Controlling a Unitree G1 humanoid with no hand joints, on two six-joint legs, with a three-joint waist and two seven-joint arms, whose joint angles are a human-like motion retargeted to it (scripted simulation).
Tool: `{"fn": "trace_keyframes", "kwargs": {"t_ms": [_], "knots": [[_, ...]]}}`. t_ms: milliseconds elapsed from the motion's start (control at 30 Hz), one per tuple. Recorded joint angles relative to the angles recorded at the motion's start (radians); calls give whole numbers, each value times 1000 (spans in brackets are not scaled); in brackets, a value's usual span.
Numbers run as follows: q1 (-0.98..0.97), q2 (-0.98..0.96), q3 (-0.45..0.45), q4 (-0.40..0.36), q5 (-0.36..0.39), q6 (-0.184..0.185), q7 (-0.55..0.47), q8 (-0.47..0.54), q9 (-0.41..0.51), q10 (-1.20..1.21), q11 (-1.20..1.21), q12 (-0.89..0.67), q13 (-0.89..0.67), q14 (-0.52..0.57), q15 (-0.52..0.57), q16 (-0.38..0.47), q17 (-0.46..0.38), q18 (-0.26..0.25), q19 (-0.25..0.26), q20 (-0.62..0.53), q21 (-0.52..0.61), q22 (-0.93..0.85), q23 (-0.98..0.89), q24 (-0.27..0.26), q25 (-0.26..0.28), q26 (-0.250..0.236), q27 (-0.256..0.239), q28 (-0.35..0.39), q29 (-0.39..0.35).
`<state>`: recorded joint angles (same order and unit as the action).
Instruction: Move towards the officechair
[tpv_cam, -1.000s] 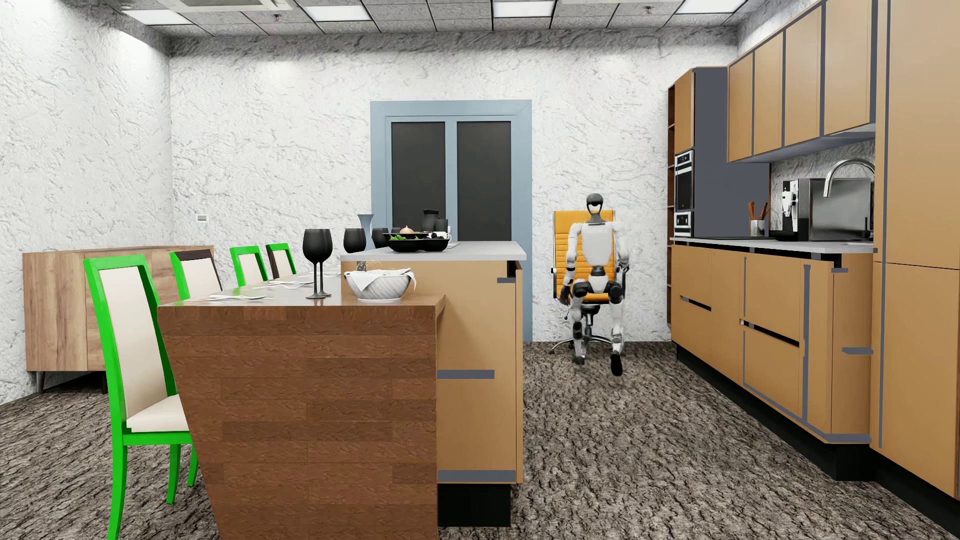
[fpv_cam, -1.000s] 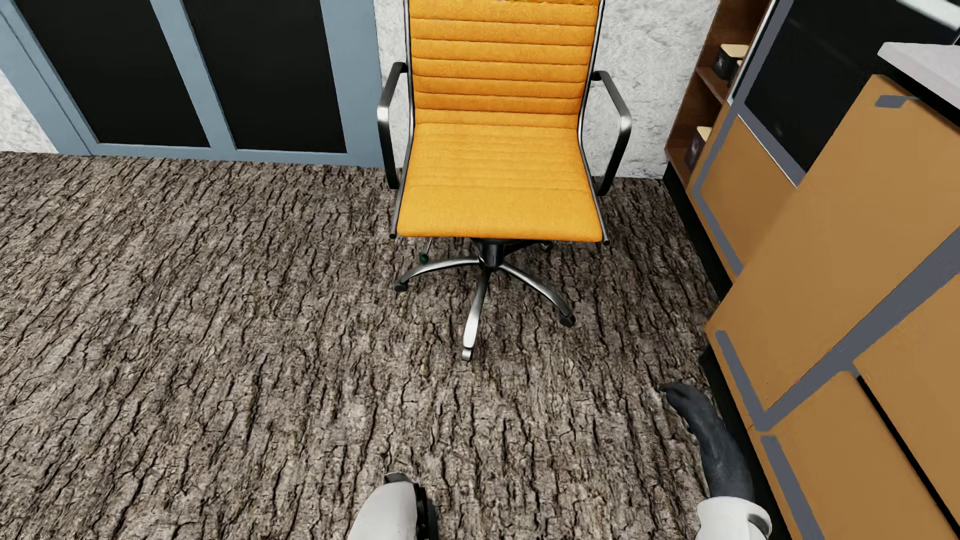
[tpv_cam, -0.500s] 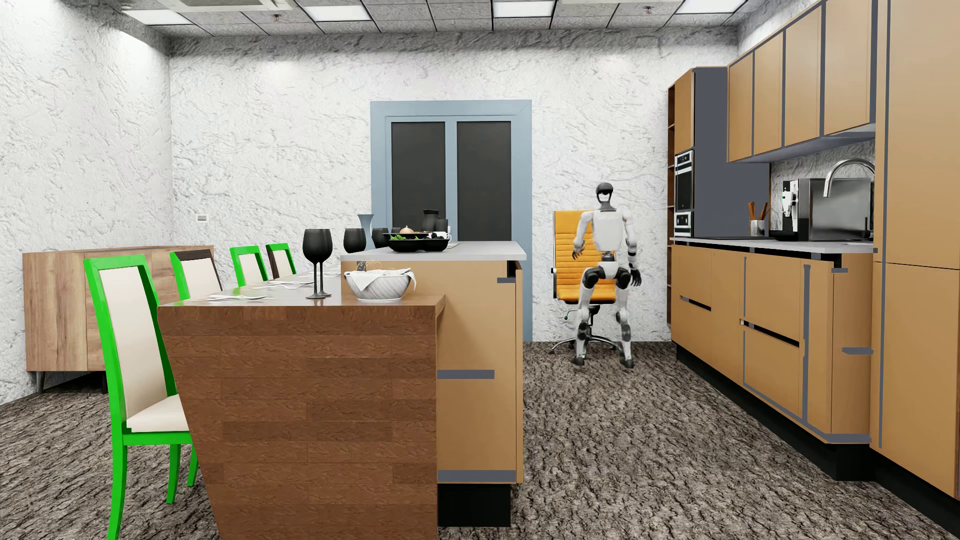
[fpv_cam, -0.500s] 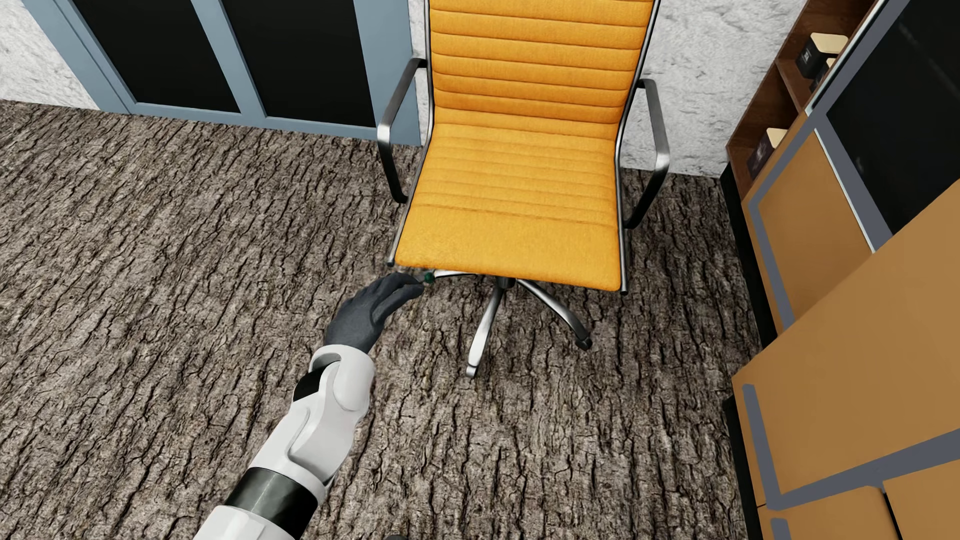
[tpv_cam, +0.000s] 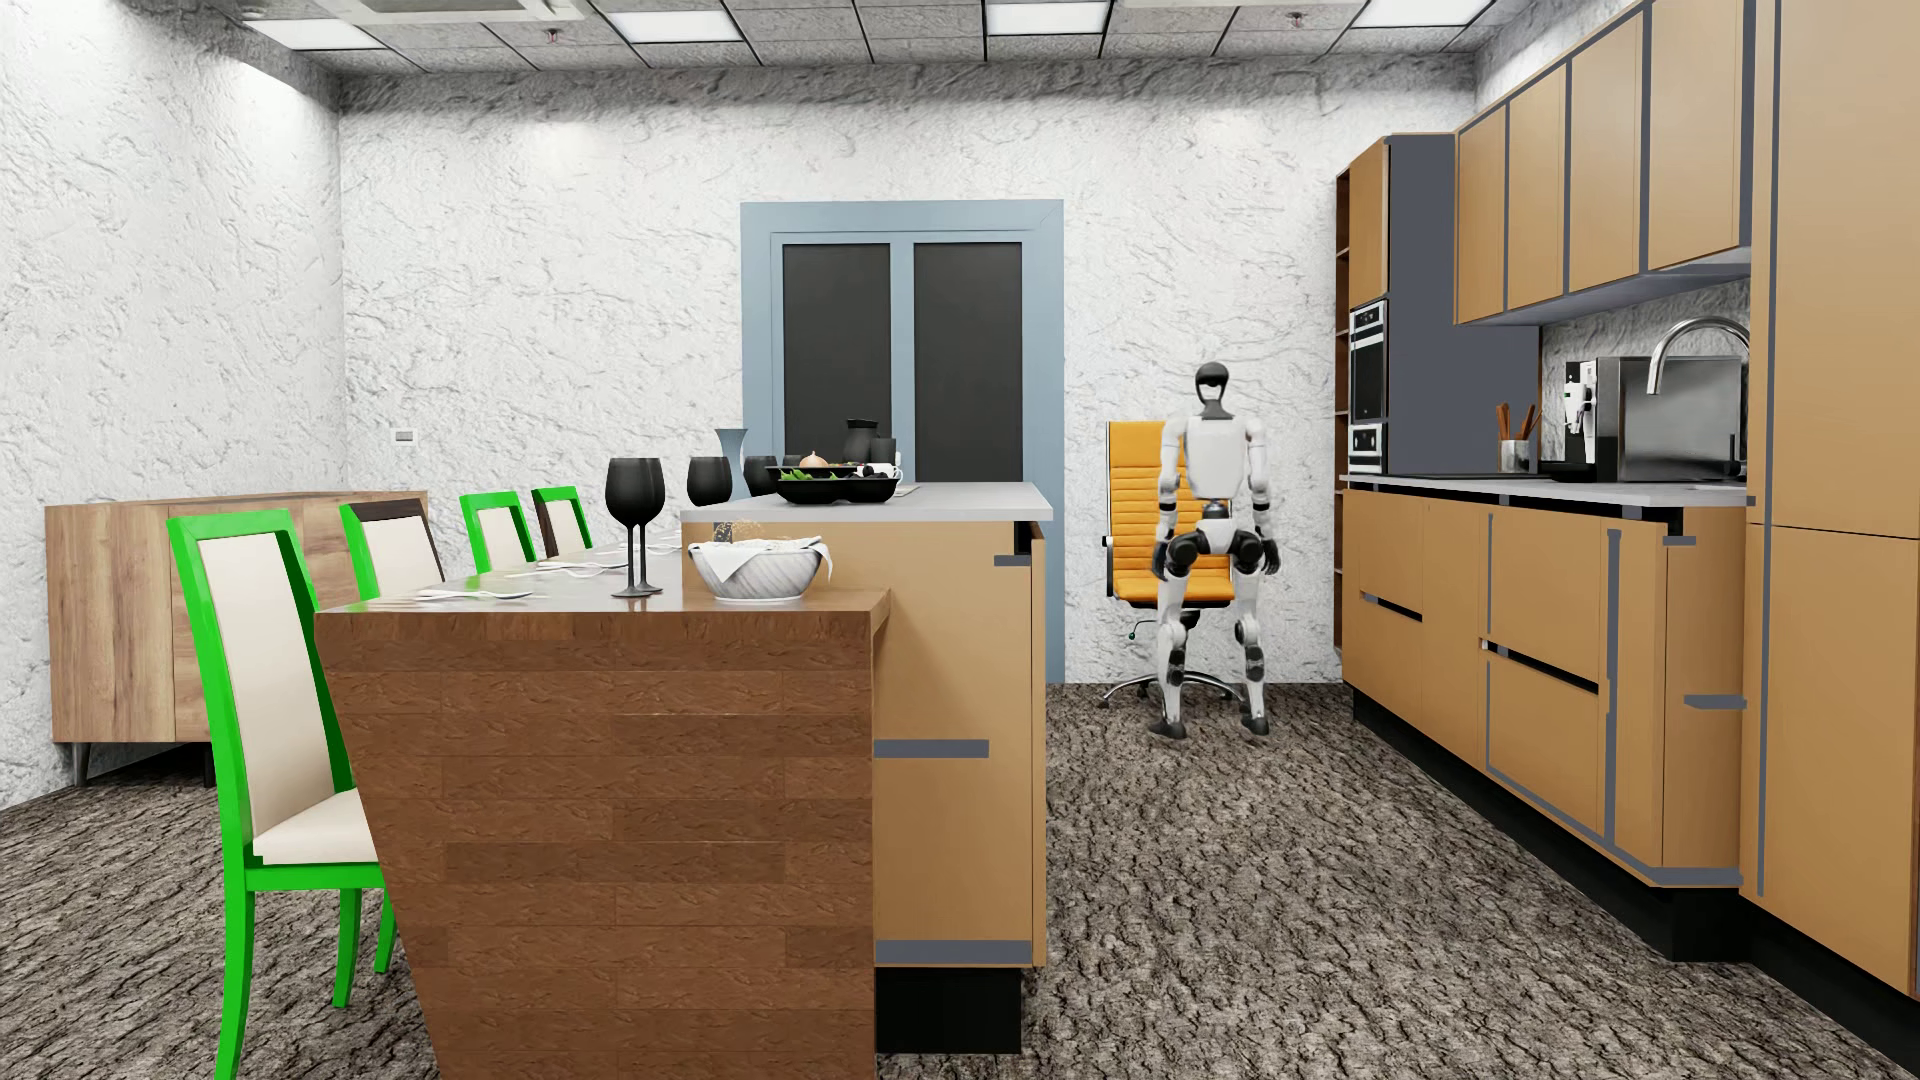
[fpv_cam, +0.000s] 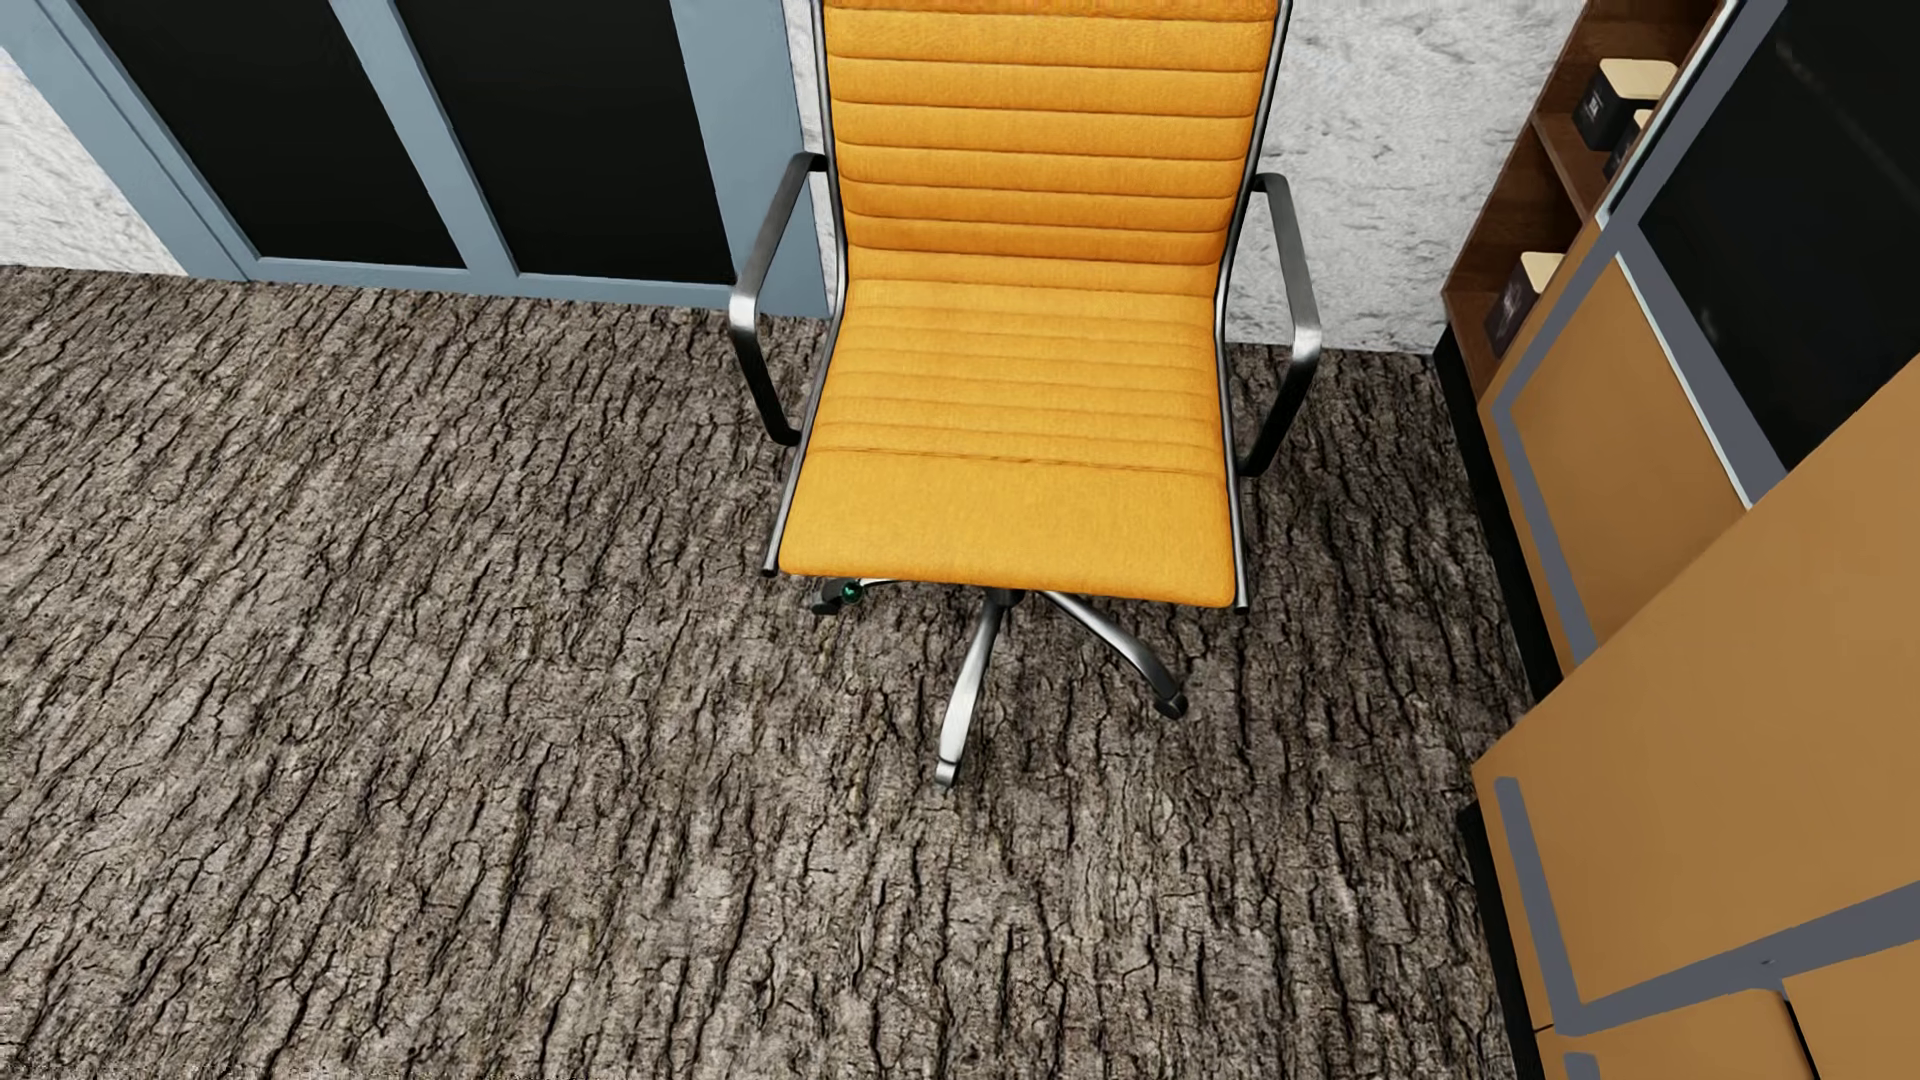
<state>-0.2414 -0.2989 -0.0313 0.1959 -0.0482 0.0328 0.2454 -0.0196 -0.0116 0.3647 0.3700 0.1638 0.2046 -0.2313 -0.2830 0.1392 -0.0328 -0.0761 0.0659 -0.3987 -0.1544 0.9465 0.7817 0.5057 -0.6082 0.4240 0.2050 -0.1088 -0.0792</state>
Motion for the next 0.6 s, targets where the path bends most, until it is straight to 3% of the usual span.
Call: {"fn": "trace_keyframes", "kwargs": {"t_ms": [67,167,200,300,433,600], "knots": [[5,15,10,2,0,-4,-8,-9,-1,8,-5,-4,-9,-5,0,13,2,-1,-6,25,24,-44,47,-1,-46,-21,17,66,42],[23,38,22,-1,-2,-7,-20,-24,-2,-3,-10,-67,-21,-5,-6,44,8,-1,-7,-61,41,-84,56,121,-82,-54,32,99,69],[25,43,22,-3,-4,-9,-26,-30,-2,-4,-7,-87,-24,-5,-10,42,7,-2,-7,-51,38,-100,46,117,-86,-53,27,102,61],[19,52,17,-9,-12,-13,-51,-50,-1,10,3,-135,-22,-12,-23,25,-3,-5,-11,24,18,-153,2,15,-77,-86,-4,147,41],[9,50,10,-9,-17,-18,-68,-65,1,39,26,-161,-40,-48,-59,45,-9,0,0,16,14,-226,-42,20,-69,-115,-20,200,26],[3,68,-3,-2,-23,-22,-94,-106,3,88,47,-149,-42,-119,-147,67,5,-24,-23,-1,22,-194,-94,14,-52,-91,-30,165,23]]}}
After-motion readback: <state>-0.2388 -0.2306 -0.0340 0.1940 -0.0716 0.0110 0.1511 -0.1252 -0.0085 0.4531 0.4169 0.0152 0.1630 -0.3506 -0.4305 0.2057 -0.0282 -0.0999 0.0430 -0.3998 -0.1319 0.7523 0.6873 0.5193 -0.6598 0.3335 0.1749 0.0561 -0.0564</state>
